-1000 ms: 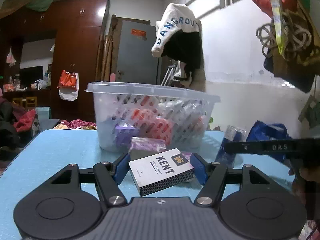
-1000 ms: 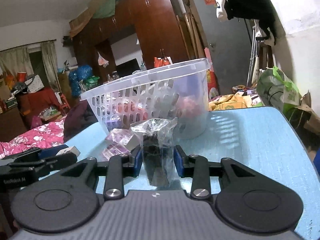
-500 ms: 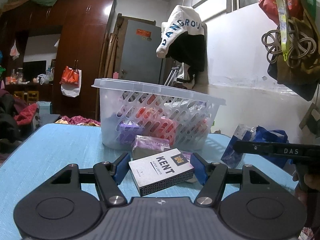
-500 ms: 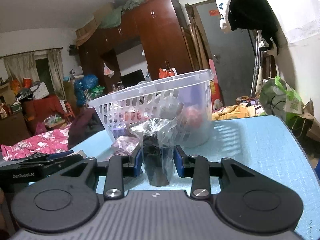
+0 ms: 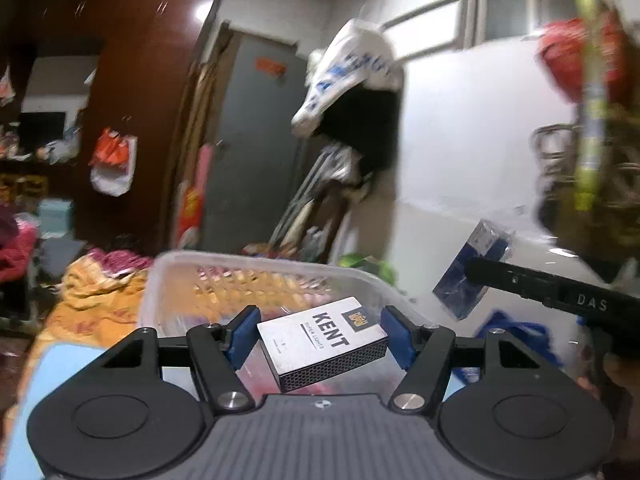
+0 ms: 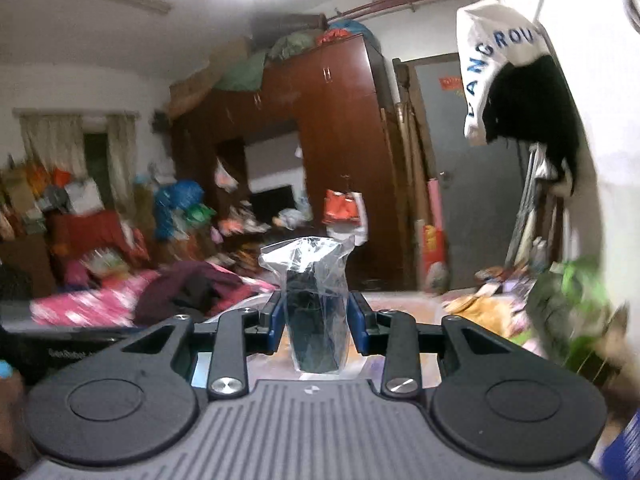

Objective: Organize objects
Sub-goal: 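Drop the KENT pack and dark bagged item into the white basket, then grasp the calcium carbonate box with the left tool while the right grasps a purple box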

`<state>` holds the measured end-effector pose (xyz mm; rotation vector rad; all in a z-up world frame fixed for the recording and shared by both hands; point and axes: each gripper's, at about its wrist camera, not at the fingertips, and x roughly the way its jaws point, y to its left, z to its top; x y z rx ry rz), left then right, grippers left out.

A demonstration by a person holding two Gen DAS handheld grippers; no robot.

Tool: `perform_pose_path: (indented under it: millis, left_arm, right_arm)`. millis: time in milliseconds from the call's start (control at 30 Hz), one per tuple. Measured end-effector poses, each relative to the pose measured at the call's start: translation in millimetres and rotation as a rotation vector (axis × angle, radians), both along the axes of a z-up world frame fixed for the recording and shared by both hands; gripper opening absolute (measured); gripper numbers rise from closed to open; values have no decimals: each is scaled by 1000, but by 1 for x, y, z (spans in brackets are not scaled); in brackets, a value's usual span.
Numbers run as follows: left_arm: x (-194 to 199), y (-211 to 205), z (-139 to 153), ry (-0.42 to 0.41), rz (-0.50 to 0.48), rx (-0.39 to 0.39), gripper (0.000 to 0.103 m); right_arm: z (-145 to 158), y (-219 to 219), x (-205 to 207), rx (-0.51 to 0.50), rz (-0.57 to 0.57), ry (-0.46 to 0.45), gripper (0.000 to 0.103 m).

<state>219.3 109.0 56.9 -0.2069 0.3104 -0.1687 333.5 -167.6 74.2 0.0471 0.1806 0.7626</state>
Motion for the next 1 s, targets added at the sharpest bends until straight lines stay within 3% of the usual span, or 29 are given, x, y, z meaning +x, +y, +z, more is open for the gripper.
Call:
perform_pose_path:
  millis: [167,200,267,367,467,567,667,767,867,1000]
  left_arm:
    - [60,5,5,102,92,78,71]
    - [70,6,2,129,106,95,79]
    - [78,9,-6,176,125,101,88]
    - [54,9,-10,124,114,99,88]
    - [6,0,-17,35,117,135,93]
    - [-31,-6,-40,11,84,146,98]
    - [-35,-5,-63,68,83,137,98]
    - [-32,6,-79,118,85,91,98]
    - [-28,12,-86,142,89,66,98]
    - [-33,4,-89,132,94,83,98]
  right_arm:
    - [-4,43,55,-84,-19,38,40]
    - [-8,49,57,-103,-28,30,42]
    - [-14,61,57,-168,-29,28,75]
    - [-18,53,35,-176,-65,-9,93]
    - [-19,23,8,-78,-42,17,102]
    - [-44,7,-23,-72,2,47,103]
    - [-90,19,-35,-170,74,164,103]
    - [-126,39,-43,-276,135,214,103]
    - [-132,52,-43,-285,160,238,101]
    - [-133,65,-36,-320,177,270,90]
